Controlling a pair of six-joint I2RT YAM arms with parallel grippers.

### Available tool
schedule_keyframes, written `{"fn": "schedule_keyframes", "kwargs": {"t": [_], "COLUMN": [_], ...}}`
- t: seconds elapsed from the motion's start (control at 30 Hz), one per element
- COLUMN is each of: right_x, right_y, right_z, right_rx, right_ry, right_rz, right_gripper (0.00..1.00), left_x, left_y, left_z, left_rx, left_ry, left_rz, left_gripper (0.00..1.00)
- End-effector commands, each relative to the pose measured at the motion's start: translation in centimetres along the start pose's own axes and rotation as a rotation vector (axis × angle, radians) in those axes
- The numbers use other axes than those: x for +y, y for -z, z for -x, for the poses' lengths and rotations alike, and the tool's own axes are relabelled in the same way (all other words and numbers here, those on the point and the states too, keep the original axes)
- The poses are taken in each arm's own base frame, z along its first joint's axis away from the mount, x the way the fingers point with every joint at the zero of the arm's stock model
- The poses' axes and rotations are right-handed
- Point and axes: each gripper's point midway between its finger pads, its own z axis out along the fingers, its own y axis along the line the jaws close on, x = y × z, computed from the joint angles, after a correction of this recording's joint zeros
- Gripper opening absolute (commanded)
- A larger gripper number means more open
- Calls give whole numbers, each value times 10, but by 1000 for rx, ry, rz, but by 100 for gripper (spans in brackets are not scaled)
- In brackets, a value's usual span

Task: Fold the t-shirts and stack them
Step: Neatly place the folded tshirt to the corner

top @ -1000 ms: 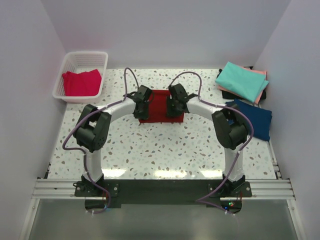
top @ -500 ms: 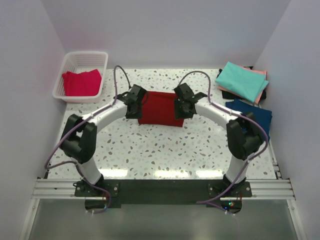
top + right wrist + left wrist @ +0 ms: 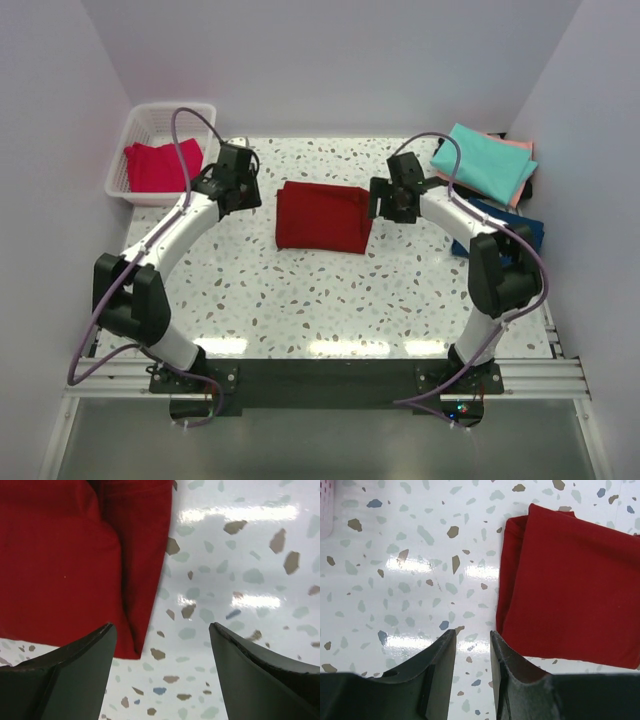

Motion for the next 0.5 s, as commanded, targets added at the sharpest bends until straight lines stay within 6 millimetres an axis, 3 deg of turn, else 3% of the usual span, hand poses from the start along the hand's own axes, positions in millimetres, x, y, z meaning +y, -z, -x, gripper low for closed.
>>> {"fn": "schedule_keyframes", "kwargs": {"t": [0.0, 0.17, 0.47], "right_x": [25, 30, 38], "right_y": [-25, -46, -73], "right_z": [5, 2, -28], "right_rx": [4, 25, 112], "right_ry": [-4, -58, -149], "right_rz": [175, 260, 405], "right_gripper": [80, 82, 84], "left_x": [-8, -7, -1], "left_y": [-6, -15, -25], "left_z": [0, -5, -12], "left_rx": [1, 26, 47], "left_ry": [-40, -40, -37], "left_rz": [-69, -93, -103], "left_gripper": [38, 38, 38]}}
